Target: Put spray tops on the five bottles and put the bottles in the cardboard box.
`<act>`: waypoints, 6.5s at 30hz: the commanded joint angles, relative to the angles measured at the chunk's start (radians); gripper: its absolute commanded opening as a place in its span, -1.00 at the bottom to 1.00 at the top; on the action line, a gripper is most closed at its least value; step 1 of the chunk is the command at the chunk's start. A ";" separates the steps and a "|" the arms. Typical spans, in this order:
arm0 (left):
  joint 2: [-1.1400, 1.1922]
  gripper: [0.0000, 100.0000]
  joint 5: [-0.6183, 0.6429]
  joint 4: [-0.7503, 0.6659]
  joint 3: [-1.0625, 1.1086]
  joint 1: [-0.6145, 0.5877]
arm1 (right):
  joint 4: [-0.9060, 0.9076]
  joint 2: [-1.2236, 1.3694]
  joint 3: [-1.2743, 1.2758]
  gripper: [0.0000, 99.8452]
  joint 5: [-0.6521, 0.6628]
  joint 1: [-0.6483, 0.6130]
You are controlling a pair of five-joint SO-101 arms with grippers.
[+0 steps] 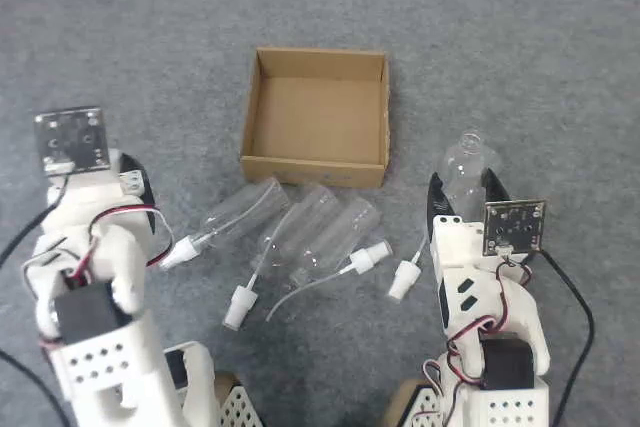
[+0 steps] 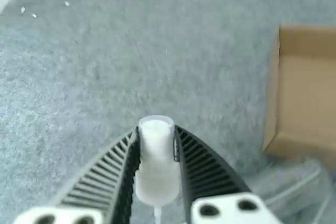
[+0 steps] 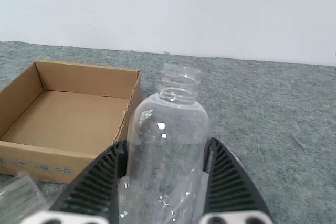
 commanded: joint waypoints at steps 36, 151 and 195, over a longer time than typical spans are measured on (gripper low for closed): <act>-0.365 -0.98 0.341 -0.242 -0.013 0.399 | -0.021 -0.010 -0.003 -0.91 0.008 -0.073; -0.674 -0.98 0.445 -0.232 0.193 0.557 | -0.179 -0.010 0.199 -0.99 0.445 -0.739; -0.672 -0.89 0.377 -0.183 0.275 0.661 | -0.251 -0.012 0.199 -0.99 0.377 -0.731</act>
